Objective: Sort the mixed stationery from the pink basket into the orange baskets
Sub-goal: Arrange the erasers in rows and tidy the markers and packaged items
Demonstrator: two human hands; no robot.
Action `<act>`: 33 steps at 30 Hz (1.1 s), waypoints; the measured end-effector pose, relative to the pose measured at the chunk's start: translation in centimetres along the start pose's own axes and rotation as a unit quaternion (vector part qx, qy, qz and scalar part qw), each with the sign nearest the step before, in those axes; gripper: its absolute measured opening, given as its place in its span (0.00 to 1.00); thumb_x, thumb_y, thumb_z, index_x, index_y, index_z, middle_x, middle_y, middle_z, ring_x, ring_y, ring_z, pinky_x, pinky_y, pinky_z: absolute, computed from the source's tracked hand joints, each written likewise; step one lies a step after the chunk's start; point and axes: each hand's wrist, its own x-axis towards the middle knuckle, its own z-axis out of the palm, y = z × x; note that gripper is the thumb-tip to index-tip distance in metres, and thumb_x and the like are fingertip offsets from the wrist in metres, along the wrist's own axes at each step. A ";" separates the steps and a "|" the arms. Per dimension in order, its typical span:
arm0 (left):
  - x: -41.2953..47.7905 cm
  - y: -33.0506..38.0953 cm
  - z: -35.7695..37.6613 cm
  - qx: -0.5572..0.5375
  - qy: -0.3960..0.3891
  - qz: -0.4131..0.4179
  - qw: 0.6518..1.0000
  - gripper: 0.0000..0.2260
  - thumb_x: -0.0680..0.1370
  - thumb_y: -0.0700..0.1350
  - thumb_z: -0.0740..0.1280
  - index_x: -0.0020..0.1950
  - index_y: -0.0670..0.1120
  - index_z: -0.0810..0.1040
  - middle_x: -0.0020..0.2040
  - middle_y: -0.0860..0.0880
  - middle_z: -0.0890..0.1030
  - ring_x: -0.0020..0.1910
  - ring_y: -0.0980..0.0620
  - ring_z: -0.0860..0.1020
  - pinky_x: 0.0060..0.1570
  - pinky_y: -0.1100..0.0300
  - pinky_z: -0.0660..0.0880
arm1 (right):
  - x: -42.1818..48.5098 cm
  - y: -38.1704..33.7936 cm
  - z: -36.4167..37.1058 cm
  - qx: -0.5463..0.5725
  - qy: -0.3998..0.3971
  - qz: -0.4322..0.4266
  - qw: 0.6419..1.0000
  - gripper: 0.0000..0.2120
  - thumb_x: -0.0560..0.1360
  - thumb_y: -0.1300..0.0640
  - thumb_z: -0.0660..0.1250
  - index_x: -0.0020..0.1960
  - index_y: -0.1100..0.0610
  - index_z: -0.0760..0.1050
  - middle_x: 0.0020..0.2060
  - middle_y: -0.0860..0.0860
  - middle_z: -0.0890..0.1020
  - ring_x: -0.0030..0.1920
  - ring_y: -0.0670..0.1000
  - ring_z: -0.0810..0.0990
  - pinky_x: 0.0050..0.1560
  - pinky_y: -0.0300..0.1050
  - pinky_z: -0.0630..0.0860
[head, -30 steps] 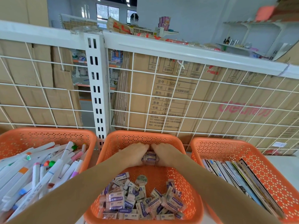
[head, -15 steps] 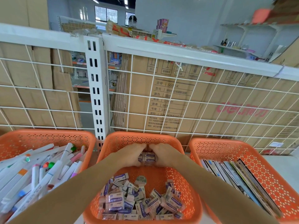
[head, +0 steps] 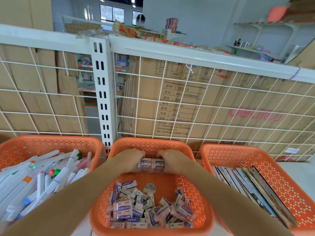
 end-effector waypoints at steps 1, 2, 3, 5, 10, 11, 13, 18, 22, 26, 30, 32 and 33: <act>-0.1 0.0 0.0 -0.001 -0.002 -0.003 1.000 0.23 0.72 0.44 0.72 0.65 0.46 0.70 0.62 0.48 0.75 0.61 0.50 0.73 0.58 0.57 0.70 | -0.2 0.1 -0.1 0.009 0.002 0.011 1.000 0.25 0.69 0.54 0.72 0.64 0.55 0.69 0.59 0.52 0.77 0.59 0.53 0.75 0.58 0.46 0.71; -0.1 0.0 -0.1 -0.002 -0.003 -0.005 1.000 0.23 0.72 0.44 0.72 0.65 0.46 0.69 0.63 0.48 0.75 0.61 0.50 0.73 0.58 0.57 0.70 | -0.4 0.2 -0.3 0.023 0.002 0.025 0.999 0.27 0.69 0.54 0.73 0.65 0.55 0.69 0.60 0.52 0.76 0.60 0.52 0.74 0.59 0.46 0.71; -0.1 0.1 -0.2 -0.005 -0.005 -0.007 1.000 0.23 0.72 0.44 0.72 0.65 0.46 0.69 0.63 0.48 0.75 0.61 0.50 0.73 0.58 0.58 0.69 | -0.7 0.3 -0.4 0.042 0.007 0.037 0.998 0.28 0.69 0.52 0.73 0.66 0.55 0.69 0.61 0.52 0.75 0.61 0.52 0.74 0.61 0.46 0.70; -0.4 0.2 -0.3 -0.024 -0.007 -0.018 1.000 0.24 0.72 0.45 0.72 0.66 0.46 0.69 0.63 0.49 0.74 0.62 0.50 0.72 0.59 0.58 0.69 | -1.3 0.4 -0.8 0.092 0.026 0.072 0.993 0.29 0.70 0.50 0.73 0.67 0.56 0.68 0.63 0.52 0.74 0.63 0.52 0.73 0.63 0.45 0.69; -2.5 0.5 -1.4 -0.256 0.132 -0.142 0.947 0.26 0.74 0.47 0.69 0.70 0.44 0.65 0.59 0.48 0.75 0.48 0.56 0.77 0.46 0.65 0.74 | -1.8 0.2 -1.5 0.237 0.023 0.184 0.954 0.27 0.72 0.51 0.71 0.65 0.62 0.69 0.59 0.54 0.77 0.58 0.52 0.76 0.51 0.40 0.69; -2.7 0.8 -1.4 -0.317 0.163 -0.182 0.916 0.24 0.75 0.45 0.68 0.69 0.43 0.66 0.55 0.48 0.75 0.39 0.58 0.75 0.37 0.68 0.72 | -1.8 0.1 -1.5 0.251 0.014 0.199 0.947 0.26 0.71 0.51 0.71 0.64 0.63 0.71 0.57 0.54 0.78 0.56 0.52 0.77 0.49 0.40 0.70; -2.8 1.2 -1.1 -0.433 0.165 -0.229 0.856 0.14 0.76 0.39 0.63 0.61 0.41 0.70 0.48 0.44 0.73 0.30 0.57 0.68 0.28 0.65 0.66 | -2.0 -0.1 -1.5 0.265 -0.013 0.216 0.940 0.25 0.71 0.52 0.71 0.62 0.65 0.71 0.55 0.55 0.78 0.56 0.53 0.77 0.49 0.41 0.70; -3.3 1.7 0.2 -0.498 0.086 -0.286 0.814 0.08 0.77 0.37 0.60 0.38 0.41 0.68 0.34 0.48 0.69 0.32 0.54 0.66 0.31 0.61 0.63 | -2.9 -0.8 -1.3 0.278 -0.046 0.230 0.932 0.26 0.73 0.52 0.70 0.65 0.65 0.68 0.55 0.55 0.75 0.52 0.53 0.74 0.45 0.40 0.69; -3.2 1.6 0.5 -0.512 0.047 -0.314 0.798 0.05 0.77 0.38 0.62 0.50 0.39 0.75 0.47 0.43 0.76 0.44 0.48 0.73 0.41 0.59 0.68 | -3.9 -1.0 -1.3 0.345 -0.034 0.222 0.911 0.23 0.74 0.53 0.69 0.64 0.64 0.70 0.61 0.56 0.75 0.52 0.50 0.73 0.49 0.38 0.67; -3.2 1.2 0.4 -0.534 0.025 -0.320 0.782 0.18 0.76 0.41 0.65 0.65 0.38 0.72 0.59 0.40 0.76 0.54 0.43 0.75 0.51 0.55 0.72 | -4.4 -1.2 -1.1 0.400 -0.005 0.215 0.891 0.23 0.75 0.54 0.69 0.65 0.64 0.69 0.62 0.56 0.74 0.62 0.54 0.73 0.52 0.37 0.66; -3.4 1.5 0.3 -0.544 0.015 -0.298 0.784 0.16 0.76 0.41 0.65 0.64 0.40 0.74 0.56 0.43 0.77 0.52 0.45 0.75 0.49 0.55 0.70 | -4.0 -1.2 -0.6 0.399 -0.005 0.199 0.895 0.20 0.74 0.54 0.70 0.62 0.62 0.73 0.58 0.55 0.78 0.52 0.49 0.75 0.47 0.35 0.67; -3.6 1.6 0.2 -0.548 0.018 -0.297 0.782 0.17 0.76 0.42 0.65 0.64 0.40 0.73 0.58 0.41 0.77 0.54 0.43 0.75 0.50 0.55 0.70 | -3.7 -1.0 -0.2 0.393 -0.010 0.200 0.898 0.21 0.73 0.53 0.70 0.62 0.62 0.73 0.56 0.53 0.78 0.50 0.48 0.74 0.48 0.37 0.68; -3.7 1.6 0.1 -0.549 0.023 -0.297 0.781 0.18 0.76 0.42 0.65 0.65 0.40 0.73 0.59 0.41 0.77 0.55 0.43 0.75 0.51 0.55 0.70 | -3.5 -0.9 0.1 0.390 -0.010 0.205 0.898 0.23 0.73 0.51 0.71 0.63 0.62 0.72 0.57 0.53 0.78 0.51 0.49 0.75 0.51 0.38 0.70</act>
